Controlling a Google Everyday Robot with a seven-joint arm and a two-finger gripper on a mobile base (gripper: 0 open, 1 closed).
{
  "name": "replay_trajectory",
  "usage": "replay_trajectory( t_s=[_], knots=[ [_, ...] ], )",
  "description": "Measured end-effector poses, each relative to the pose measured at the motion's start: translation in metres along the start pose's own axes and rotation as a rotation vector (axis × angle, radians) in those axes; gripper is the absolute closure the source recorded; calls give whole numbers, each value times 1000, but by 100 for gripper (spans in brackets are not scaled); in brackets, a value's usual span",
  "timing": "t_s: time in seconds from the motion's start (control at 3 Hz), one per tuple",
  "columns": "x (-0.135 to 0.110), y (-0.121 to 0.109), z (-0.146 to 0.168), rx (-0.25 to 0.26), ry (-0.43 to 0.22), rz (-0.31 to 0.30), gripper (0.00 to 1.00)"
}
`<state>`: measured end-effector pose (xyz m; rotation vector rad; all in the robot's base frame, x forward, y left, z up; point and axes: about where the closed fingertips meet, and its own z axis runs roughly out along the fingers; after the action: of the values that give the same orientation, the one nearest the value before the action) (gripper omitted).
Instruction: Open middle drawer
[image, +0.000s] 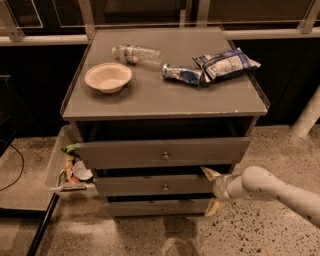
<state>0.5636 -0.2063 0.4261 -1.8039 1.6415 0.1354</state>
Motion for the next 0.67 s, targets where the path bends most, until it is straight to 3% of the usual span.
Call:
replay_trajectory(
  t_s=[0.67],
  knots=[
    [5, -24, 19, -48, -104, 10, 0]
  ],
)
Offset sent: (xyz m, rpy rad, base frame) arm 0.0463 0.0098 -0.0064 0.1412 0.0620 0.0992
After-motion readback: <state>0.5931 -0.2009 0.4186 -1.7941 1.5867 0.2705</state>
